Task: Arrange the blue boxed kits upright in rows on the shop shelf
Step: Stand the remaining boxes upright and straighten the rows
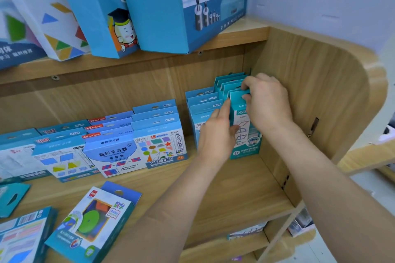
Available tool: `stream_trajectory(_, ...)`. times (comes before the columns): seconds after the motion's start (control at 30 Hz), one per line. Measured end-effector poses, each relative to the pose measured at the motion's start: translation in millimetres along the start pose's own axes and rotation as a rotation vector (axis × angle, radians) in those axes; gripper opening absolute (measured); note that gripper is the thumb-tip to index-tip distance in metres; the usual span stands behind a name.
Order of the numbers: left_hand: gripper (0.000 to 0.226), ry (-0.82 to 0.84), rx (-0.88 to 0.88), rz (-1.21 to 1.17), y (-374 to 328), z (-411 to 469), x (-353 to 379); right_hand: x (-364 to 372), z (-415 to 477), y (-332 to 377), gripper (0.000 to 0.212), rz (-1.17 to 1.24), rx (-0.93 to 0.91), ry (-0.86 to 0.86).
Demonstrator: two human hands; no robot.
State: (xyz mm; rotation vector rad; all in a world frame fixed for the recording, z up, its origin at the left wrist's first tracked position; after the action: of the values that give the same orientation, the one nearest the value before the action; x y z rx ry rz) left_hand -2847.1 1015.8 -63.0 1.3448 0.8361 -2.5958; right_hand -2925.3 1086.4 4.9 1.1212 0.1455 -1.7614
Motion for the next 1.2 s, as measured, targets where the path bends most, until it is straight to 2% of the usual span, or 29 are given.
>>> stream_trajectory(0.1,0.067,0.004,-0.003,-0.001,0.7,-1.1,-1.4,-3.1,-4.6,0.7,0.032,0.008,0.010,0.020)
stream_trajectory(0.23,0.064,-0.027,-0.024,-0.037,3.3,-2.1,-5.5,-10.5,-24.5,2.7,0.046,0.149,0.011,0.031)
stream_trajectory(0.37,0.059,-0.056,-0.031,-0.092,4.3,-3.8,-11.4,-15.7,-48.6,-1.2,0.043,0.300,-0.019,-0.071)
stream_trajectory(0.53,0.043,-0.074,-0.040,-0.094,10.7,-12.5,-22.5,-13.7,-65.5,-9.5,0.038,0.414,-0.017,-0.102)
stream_trajectory(0.67,0.016,-0.062,-0.043,-0.121,23.0,-45.8,-50.0,-14.2,-78.9,-7.8,0.024,0.601,0.041,-0.069)
stream_trajectory(0.8,0.011,-0.048,-0.234,-0.147,75.9,-110.3,-76.5,10.5,-102.3,6.2,0.027,0.888,0.155,0.046)
stream_trajectory(0.9,0.019,-0.089,-0.325,-0.046,115.5,-158.3,-97.1,41.8,-120.6,29.6,0.037,1.001,0.173,0.176)
stream_trajectory(1.03,0.027,-0.058,-0.403,0.233,162.4,-201.8,-119.4,83.8,-142.4,65.4,0.039,1.024,0.139,0.380)
stream_trajectory(1.2,0.073,0.170,-0.559,0.460,201.2,-239.2,-125.4,114.8,-157.0,99.5,0.045,0.995,0.092,0.525)
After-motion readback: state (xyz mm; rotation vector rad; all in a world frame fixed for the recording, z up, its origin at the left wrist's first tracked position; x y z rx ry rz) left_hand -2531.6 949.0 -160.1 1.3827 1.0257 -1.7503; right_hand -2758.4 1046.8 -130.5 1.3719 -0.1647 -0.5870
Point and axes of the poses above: each hand's wrist, its own z-axis towards the middle knuckle, its own x-axis out of the palm, y = z × x, the point moved 6 cm from there along z, towards the middle knuckle, and after that the axes turned 9 degrees about z, right-handed, at the moved point
